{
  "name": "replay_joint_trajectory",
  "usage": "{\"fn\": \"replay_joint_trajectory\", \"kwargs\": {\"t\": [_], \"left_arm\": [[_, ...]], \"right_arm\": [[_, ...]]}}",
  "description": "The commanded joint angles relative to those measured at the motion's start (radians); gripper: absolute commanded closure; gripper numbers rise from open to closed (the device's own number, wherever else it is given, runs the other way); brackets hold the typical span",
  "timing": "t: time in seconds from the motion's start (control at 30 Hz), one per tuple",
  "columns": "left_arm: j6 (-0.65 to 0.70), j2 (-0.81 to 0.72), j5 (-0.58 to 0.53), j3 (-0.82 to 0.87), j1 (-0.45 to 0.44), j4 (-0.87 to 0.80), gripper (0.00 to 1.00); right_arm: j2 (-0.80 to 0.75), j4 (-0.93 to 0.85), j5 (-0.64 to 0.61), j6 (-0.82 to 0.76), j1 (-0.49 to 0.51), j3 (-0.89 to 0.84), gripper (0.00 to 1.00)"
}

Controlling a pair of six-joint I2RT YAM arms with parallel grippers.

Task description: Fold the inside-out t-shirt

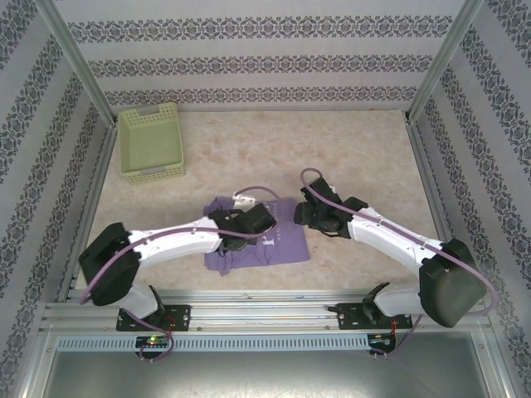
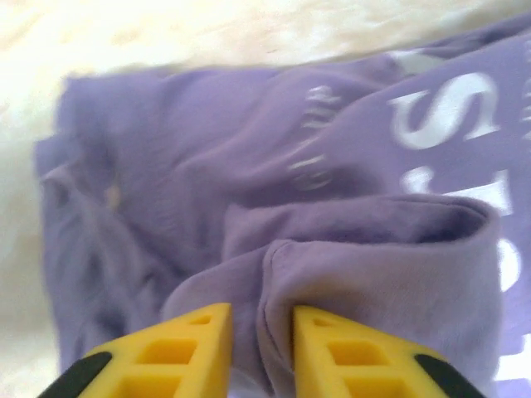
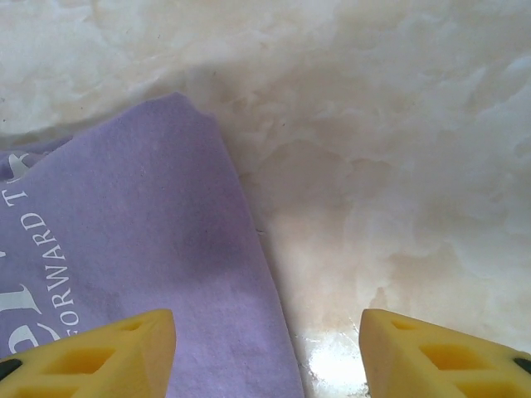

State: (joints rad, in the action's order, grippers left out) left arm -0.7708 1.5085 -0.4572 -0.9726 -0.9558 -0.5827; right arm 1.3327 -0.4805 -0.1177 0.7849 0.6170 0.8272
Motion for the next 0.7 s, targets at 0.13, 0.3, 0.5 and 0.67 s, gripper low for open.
{"fn": "replay_joint_trajectory", "kwargs": {"t": [0.13,0.3,0.5,0.67], "left_arm": [[-0.16,-0.331,-0.093,0.261,-0.006,-0.078,0.89],[-0.212,-0.562,-0.096,0.363,-0.006,-0.115,0.75],[-0.121,-0.514,-0.063,0.281,0.023,-0.048,0.46],[-0.111,-0.46,0.136,0.346,0.14,0.136,0.45]], "right_arm": [[0.037,0.002,0.015,-0.014,-0.001,0.039,0.39],[0.046,-0.014,0.004,-0.012,0.009,0.065,0.38],[0.067,-0.014,0.003,-0.026,0.019,0.1,0.37],[0.136,0.006,0.023,-0.105,0.062,0.18,0.36]]}}
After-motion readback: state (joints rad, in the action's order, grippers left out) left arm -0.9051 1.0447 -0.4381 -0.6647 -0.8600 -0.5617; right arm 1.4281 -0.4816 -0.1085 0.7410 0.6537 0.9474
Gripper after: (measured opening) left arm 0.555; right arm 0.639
